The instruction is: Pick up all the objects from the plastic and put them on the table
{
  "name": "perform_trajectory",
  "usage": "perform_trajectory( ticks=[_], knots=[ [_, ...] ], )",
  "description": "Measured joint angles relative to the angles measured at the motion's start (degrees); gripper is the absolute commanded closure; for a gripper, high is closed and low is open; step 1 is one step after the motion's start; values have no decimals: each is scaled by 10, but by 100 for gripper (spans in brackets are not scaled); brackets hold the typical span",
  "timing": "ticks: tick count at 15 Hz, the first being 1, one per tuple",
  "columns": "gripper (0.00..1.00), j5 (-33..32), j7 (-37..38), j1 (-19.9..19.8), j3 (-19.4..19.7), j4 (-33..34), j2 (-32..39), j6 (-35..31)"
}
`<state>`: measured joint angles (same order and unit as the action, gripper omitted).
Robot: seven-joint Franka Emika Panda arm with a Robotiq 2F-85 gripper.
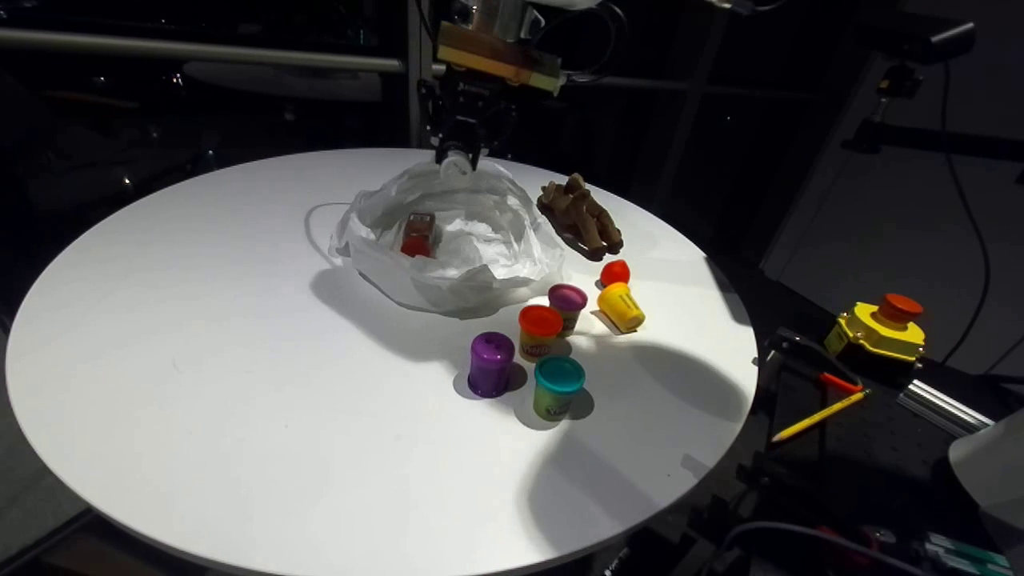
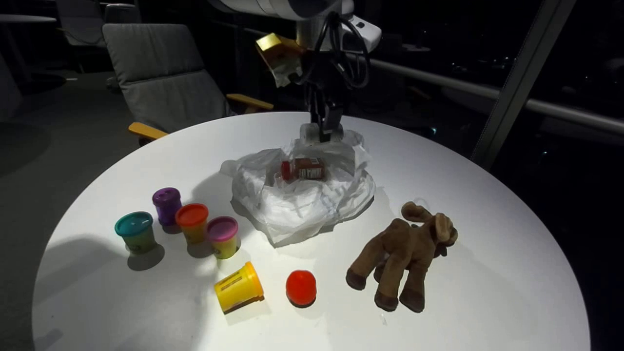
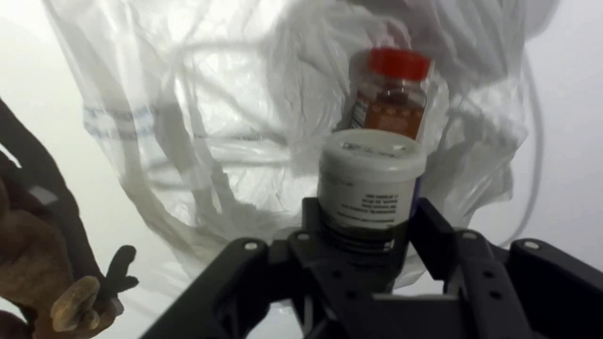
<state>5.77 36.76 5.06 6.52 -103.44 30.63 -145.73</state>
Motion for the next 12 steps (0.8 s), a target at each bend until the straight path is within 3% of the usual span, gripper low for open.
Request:
perform_trajectory(
  ticks=[6,8,12],
  knots=[
    [74,115,-195,-47,-75,-193,-126,29],
    [74,75,-199,-47,-57,-238,-147,18],
    [74,-88,-137,-42,9,-281,-158,-10]
  ],
)
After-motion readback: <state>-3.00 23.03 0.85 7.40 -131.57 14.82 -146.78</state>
